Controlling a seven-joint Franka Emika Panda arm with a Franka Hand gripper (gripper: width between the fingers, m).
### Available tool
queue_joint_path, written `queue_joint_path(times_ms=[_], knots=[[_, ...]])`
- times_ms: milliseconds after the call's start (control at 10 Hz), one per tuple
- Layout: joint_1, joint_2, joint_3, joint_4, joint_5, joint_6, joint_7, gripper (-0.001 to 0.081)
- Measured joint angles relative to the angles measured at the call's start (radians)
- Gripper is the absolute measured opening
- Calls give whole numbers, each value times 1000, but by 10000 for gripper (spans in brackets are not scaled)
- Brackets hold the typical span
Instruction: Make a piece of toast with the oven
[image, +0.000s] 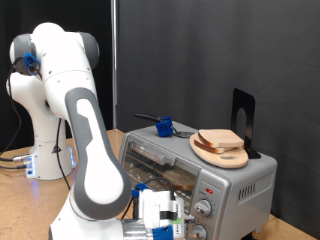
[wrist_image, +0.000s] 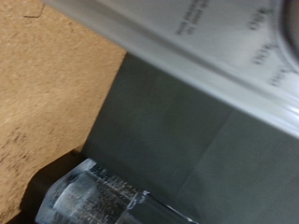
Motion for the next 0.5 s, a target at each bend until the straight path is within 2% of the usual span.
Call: queue_joint_path(times_ms=[100, 200, 500], knots=[[-18, -15, -7, -9, -24, -54, 58, 715], [-36, -32, -16, -17, -54, -105, 106, 788], [-72, -92, -55, -51, -135, -199, 187, 800]])
